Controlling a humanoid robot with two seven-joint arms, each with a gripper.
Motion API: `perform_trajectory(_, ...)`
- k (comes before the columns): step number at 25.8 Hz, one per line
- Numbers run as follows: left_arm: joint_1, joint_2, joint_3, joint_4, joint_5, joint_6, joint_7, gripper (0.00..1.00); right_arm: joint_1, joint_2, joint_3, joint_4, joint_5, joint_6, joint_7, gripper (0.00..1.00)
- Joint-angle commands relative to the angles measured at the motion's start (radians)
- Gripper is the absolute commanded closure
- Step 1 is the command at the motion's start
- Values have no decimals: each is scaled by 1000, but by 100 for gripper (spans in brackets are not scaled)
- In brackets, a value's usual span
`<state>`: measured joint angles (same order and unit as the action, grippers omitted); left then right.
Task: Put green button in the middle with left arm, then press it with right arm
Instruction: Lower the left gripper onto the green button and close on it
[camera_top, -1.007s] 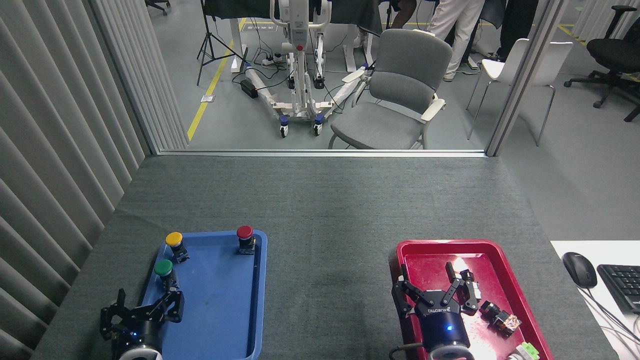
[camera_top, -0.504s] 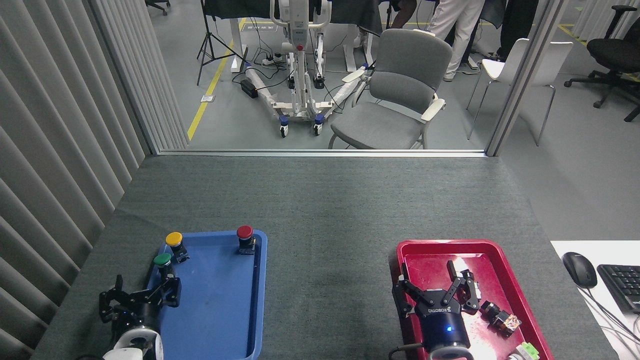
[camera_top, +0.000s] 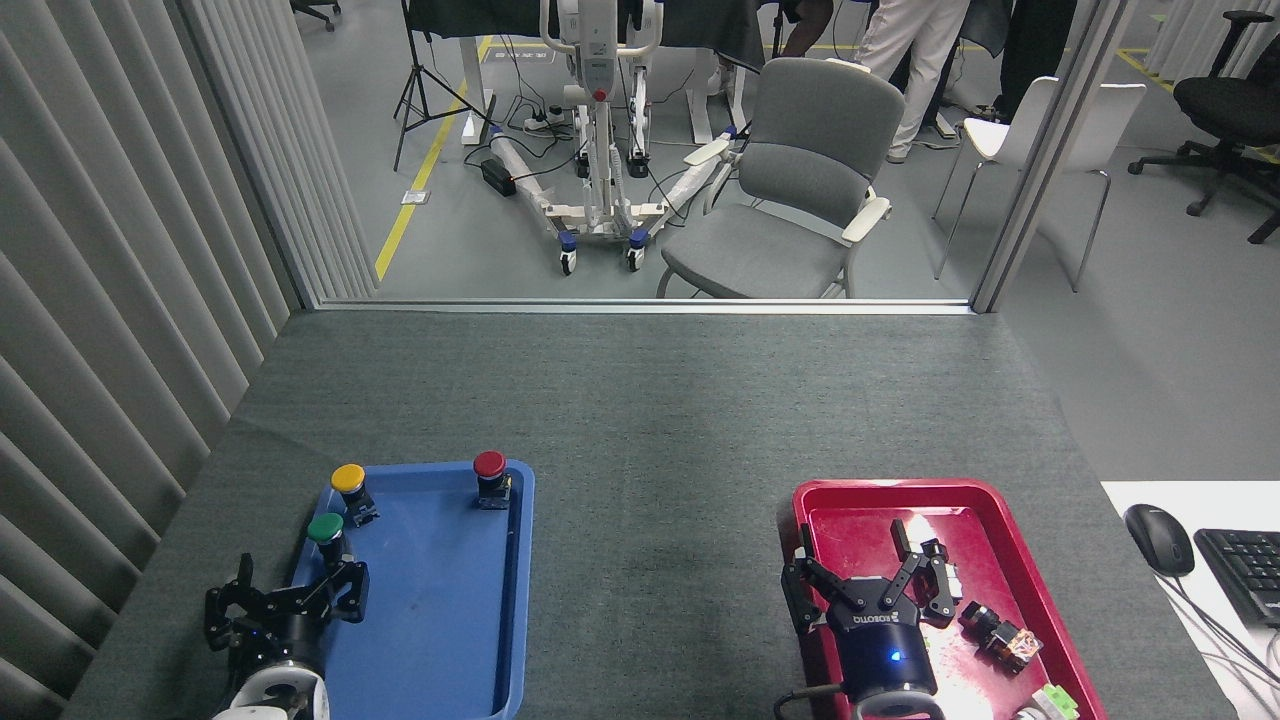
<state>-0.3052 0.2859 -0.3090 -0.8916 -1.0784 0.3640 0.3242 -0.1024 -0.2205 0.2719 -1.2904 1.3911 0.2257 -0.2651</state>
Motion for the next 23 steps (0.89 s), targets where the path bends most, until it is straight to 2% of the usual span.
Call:
perform_trajectory(1, 18, 2, -1, -21, 0, -19, 4, 0, 0, -3, 0, 0, -3, -2, 1, 0)
perform_trajectory(11, -12, 4, -22, -10, 0, -46, 1, 0, 0, 0, 0, 0, -3, -5, -2, 0)
perform_trajectory(20, -89, -11, -65, 95, 0, -45, 1, 0, -2, 0, 0, 0, -3, -5, -3, 0)
perform_trajectory(22, -89, -11, -65, 95, 0, -45, 6, 2, -2, -3, 1, 0, -3, -5, -3, 0)
perform_trajectory(23, -89, -11, -65, 97, 0, -46, 7, 6, -2, -7, 1, 0, -3, -6, -3, 0)
